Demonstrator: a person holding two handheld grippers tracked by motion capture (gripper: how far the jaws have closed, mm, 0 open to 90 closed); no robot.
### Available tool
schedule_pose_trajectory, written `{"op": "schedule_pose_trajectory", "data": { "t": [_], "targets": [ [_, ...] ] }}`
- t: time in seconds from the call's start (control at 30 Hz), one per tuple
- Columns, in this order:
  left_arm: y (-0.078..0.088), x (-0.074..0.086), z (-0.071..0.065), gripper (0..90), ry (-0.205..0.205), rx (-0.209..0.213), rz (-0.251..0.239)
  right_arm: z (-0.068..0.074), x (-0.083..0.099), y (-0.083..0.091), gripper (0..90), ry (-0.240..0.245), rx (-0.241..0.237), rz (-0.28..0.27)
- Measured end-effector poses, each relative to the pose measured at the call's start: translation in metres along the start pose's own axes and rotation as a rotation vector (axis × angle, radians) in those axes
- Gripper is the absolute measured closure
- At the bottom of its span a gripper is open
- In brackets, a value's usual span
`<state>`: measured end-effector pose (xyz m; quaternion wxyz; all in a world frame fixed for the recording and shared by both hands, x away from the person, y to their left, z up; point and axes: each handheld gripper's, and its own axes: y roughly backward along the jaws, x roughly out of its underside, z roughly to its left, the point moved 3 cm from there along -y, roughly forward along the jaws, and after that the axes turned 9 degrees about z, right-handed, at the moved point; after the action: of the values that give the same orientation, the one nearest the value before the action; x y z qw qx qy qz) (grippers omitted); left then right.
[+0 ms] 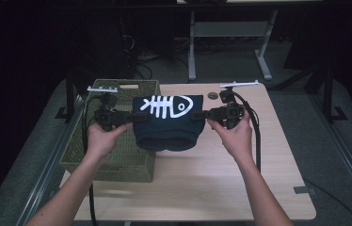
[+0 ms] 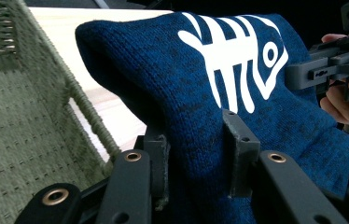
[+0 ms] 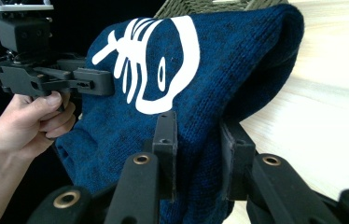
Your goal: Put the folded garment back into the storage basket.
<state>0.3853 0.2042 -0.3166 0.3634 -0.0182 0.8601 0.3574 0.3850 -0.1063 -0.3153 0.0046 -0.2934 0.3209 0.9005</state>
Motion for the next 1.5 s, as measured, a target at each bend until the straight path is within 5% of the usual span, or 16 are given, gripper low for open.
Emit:
{"op": "schedule_pose_trajectory", "data": {
  "t": [0.83, 1.5],
  "targets": [
    [0.021, 0.005, 0.018, 67.4, 0.020, -0.026, -0.011, 0.013, -0.014, -0.025, 71.6, 0.018, -0.024, 0.014],
    [0.053, 0.014, 0.045, 67.6, 0.046, -0.011, -0.036, 0.028, -0.029, -0.058, 71.5, 0.050, -0.054, 0.027]
  ]
}}
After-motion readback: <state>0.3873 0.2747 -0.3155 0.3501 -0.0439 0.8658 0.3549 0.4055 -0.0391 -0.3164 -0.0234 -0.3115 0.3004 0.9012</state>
